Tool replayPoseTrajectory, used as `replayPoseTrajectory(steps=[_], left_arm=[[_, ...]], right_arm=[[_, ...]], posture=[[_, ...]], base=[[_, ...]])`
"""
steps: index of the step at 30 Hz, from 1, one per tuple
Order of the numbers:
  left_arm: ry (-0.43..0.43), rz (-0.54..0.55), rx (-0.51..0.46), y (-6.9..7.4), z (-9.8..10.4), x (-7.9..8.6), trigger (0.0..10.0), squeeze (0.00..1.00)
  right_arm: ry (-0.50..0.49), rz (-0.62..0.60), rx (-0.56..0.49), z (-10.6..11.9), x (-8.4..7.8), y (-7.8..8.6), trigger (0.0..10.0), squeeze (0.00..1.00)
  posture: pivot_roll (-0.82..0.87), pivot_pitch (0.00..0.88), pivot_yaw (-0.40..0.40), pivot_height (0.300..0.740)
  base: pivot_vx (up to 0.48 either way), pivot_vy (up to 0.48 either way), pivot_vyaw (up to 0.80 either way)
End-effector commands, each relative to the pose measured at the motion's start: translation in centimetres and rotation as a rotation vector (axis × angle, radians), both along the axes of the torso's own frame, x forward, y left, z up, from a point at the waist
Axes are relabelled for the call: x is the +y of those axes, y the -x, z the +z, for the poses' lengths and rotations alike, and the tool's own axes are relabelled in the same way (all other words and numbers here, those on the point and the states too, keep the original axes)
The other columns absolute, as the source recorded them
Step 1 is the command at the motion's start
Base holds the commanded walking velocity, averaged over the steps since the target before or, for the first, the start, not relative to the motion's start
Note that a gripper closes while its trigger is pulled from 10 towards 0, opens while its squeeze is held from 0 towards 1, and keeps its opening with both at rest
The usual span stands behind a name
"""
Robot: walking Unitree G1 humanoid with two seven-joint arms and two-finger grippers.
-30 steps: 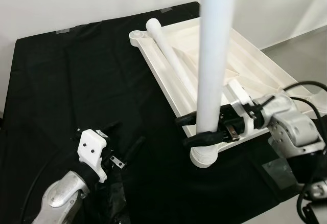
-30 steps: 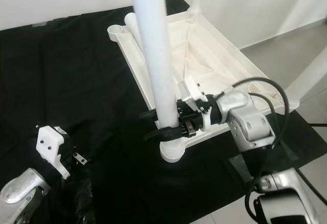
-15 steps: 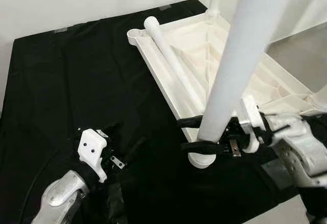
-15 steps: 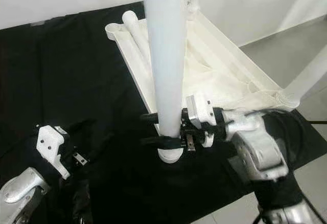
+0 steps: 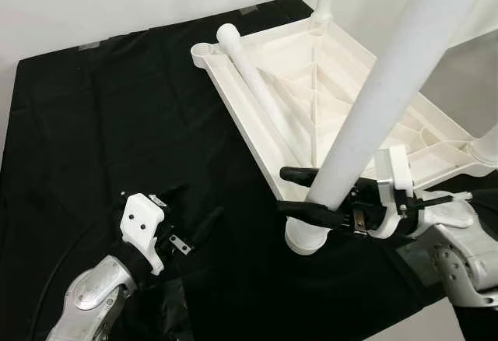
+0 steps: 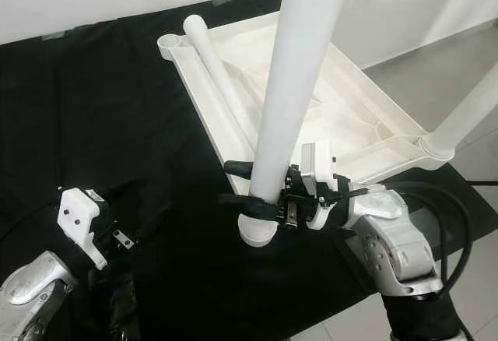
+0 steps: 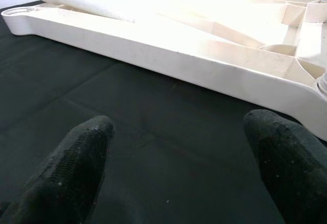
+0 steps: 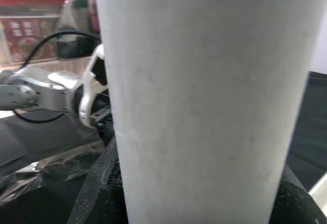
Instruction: Building children table
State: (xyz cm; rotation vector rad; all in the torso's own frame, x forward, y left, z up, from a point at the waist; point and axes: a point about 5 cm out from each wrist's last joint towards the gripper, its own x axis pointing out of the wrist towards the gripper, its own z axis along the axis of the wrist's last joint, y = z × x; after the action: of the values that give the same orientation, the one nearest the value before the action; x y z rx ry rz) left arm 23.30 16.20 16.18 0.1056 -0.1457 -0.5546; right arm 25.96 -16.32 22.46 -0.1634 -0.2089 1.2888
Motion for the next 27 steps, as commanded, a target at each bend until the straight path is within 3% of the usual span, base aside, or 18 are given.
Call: replayPoseTrajectory(steps=[1, 5, 8, 9, 10, 11, 12, 13, 14, 15, 16, 27], left_arm=[[-0.026, -0.005, 0.043, 0.2, -0.7, 0.3, 10.0, 0.00], [-0.027, -0.009, 0.038, 0.2, -0.6, 0.2, 10.0, 0.00], [-0.027, -0.009, 0.038, 0.2, -0.6, 0.2, 10.0, 0.00], [-0.028, -0.008, 0.036, 0.2, -0.5, 0.2, 10.0, 0.00], [-0.025, -0.001, 0.028, 0.2, -0.2, 0.5, 10.0, 0.00], [-0.025, -0.001, 0.028, 0.2, -0.2, 0.5, 10.0, 0.00], [-0.024, 0.004, 0.022, 0.2, 0.1, 0.7, 10.0, 0.00], [-0.024, 0.004, 0.022, 0.2, 0.1, 0.7, 10.0, 0.00], [-0.010, 0.011, 0.012, 0.1, 0.5, 0.9, 10.0, 0.00], [-0.010, 0.011, 0.012, 0.1, 0.5, 0.9, 10.0, 0.00], [0.000, 0.013, 0.004, -0.1, 0.9, 1.1, 10.0, 0.00], [0.038, -0.056, -0.053, -1.1, 3.4, 1.0, 10.0, 0.00]], right_arm=[[0.043, -0.066, 0.142, -3.1, -0.2, -0.1, 10.0, 0.00], [0.057, -0.185, 0.163, -3.7, 0.3, -0.5, 10.0, 0.00], [0.057, -0.185, 0.163, -3.7, 0.3, -0.5, 10.0, 0.00], [0.063, -0.278, 0.207, -4.3, 0.4, -0.8, 10.0, 0.00], [0.067, -0.583, 0.231, -5.6, 0.4, -0.6, 10.0, 0.00], [0.067, -0.583, 0.231, -5.6, 0.4, -0.6, 10.0, 0.00], [0.071, -0.812, 0.238, -6.4, 0.0, -0.2, 10.0, 0.00], [0.071, -0.812, 0.238, -6.4, 0.0, -0.2, 10.0, 0.00], [0.081, -0.970, 0.238, -7.2, 0.0, 0.8, 10.0, 0.00], [0.081, -0.970, 0.238, -7.2, 0.0, 0.8, 10.0, 0.00], [0.090, -1.054, 0.221, -7.4, 0.0, 1.4, 10.0, 0.00], [0.081, -1.117, 0.175, -7.0, 0.7, 0.6, 10.0, 0.00]], posture=[[-0.03, 0.275, 0.038, 0.740], [-0.03, 0.274, 0.030, 0.740], [-0.03, 0.274, 0.030, 0.740], [-0.03, 0.275, 0.024, 0.740], [-0.03, 0.280, 0.016, 0.740], [-0.03, 0.280, 0.016, 0.740], [-0.03, 0.280, 0.016, 0.740], [-0.03, 0.280, 0.016, 0.740], [-0.03, 0.277, 0.030, 0.740], [-0.03, 0.277, 0.030, 0.740], [-0.03, 0.275, 0.031, 0.740], [-0.04, 0.253, 0.042, 0.740]], base=[[0.000, 0.000, 0.00], [0.000, 0.000, 0.00], [0.000, 0.000, 0.00], [0.000, 0.000, 0.00], [0.000, 0.000, 0.00], [0.000, 0.000, 0.00], [0.000, 0.000, 0.00], [0.000, 0.000, 0.00], [0.000, 0.000, 0.00], [0.000, 0.000, 0.00], [0.000, 0.000, 0.00], [0.000, 0.000, 0.00]])
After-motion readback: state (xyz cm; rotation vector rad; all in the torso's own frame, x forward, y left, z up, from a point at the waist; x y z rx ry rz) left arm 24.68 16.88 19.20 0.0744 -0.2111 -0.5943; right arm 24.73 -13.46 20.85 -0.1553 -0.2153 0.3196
